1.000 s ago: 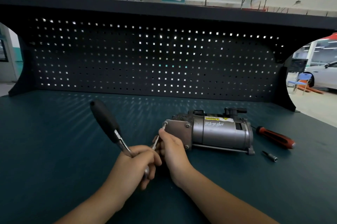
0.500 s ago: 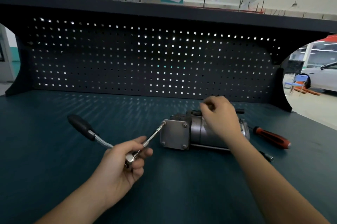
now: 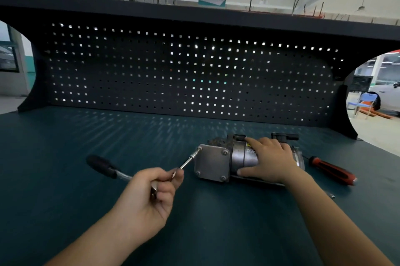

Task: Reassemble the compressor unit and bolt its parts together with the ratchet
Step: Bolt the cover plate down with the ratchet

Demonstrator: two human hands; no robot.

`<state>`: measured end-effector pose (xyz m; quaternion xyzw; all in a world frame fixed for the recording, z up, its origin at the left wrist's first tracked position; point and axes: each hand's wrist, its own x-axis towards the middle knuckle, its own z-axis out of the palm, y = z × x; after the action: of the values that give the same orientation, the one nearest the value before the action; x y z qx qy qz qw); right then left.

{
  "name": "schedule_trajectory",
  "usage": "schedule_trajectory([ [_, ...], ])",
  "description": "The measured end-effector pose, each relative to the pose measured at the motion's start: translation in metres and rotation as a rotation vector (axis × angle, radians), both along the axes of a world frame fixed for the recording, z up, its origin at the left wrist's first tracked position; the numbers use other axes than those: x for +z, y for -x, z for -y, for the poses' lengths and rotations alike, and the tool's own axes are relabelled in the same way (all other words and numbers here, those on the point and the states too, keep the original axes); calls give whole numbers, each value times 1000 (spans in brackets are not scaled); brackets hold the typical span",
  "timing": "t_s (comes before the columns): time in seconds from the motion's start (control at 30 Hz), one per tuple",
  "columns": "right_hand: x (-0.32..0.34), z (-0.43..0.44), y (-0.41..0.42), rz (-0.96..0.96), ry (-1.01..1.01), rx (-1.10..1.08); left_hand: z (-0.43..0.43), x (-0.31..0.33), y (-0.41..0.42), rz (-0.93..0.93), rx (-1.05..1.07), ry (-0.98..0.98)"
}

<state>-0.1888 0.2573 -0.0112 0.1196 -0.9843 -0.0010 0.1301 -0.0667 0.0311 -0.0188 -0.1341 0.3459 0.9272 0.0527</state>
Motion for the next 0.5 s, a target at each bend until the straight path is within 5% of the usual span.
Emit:
schedule_trajectory([
  [0.1, -4, 0, 0, -79, 13, 4, 1, 5, 1, -12, 0, -38],
  [0.3, -3, -2, 0, -97, -6, 30, -4, 9, 2, -110, -3, 341],
  [0.5, -1, -3, -1, -70, -6, 42, -7, 15, -1, -129, 13, 457],
])
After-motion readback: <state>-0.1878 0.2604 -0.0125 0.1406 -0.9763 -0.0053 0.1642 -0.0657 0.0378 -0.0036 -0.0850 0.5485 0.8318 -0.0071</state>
